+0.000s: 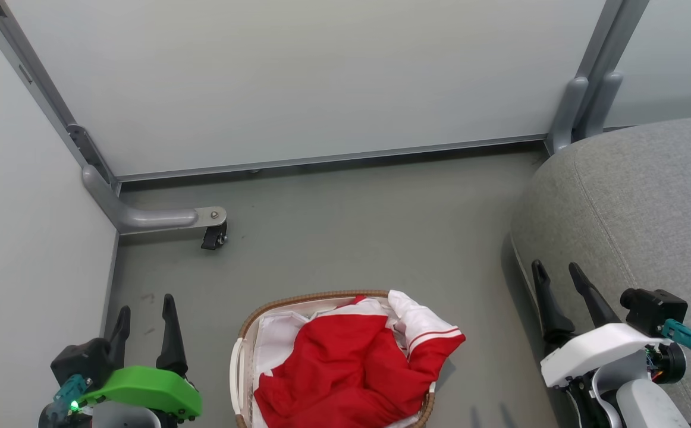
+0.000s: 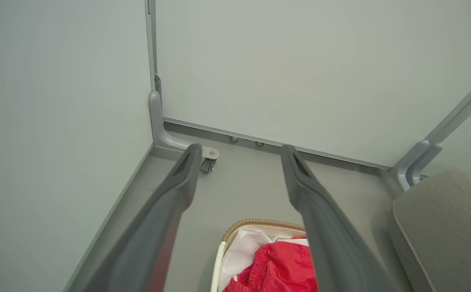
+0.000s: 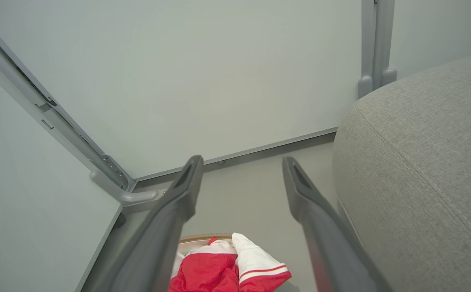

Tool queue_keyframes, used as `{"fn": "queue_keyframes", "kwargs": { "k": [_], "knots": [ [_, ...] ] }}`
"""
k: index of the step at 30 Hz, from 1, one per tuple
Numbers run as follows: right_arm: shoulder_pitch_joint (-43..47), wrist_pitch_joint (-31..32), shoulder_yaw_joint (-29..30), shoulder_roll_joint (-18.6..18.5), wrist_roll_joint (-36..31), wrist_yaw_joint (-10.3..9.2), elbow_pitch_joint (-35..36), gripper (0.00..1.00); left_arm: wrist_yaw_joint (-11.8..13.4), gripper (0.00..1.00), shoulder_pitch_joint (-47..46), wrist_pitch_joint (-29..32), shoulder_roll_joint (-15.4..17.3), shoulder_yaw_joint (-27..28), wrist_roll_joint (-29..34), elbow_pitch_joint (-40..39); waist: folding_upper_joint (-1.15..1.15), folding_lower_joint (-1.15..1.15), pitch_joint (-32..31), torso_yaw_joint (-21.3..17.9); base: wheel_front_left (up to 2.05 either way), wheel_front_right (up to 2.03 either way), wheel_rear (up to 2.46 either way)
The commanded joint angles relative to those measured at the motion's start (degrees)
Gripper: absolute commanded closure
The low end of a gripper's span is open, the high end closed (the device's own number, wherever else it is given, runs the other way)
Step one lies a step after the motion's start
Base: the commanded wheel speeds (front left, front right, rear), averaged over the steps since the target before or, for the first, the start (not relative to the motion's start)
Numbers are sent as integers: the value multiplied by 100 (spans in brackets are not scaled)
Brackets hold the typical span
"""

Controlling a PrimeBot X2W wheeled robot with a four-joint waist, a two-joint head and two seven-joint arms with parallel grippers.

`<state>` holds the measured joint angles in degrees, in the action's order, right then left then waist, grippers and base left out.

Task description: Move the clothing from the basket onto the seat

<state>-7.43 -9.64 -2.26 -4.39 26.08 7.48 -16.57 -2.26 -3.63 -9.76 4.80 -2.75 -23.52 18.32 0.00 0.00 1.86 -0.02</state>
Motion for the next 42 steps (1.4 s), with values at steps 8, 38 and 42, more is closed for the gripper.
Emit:
{"fn": "queue_keyframes", "kwargs": {
  "k": [8,38,42],
  "knots": [
    [21,-165,-44,-17,-475,2,-37,0,-25,0,117,-155,-20,52,528,-39,0,0,-12,0,0,0,0],
    [-418,-504,-196,13,-1843,0,-87,0,-425,0,-323,-489,-173,-31,1678,469,0,0,999,-257,0,0,0],
    [-683,-536,-248,55,-2025,0,-41,0,-477,0,-700,-523,-175,-106,1810,643,0,0,1469,-419,0,0,0]
  ]
}}
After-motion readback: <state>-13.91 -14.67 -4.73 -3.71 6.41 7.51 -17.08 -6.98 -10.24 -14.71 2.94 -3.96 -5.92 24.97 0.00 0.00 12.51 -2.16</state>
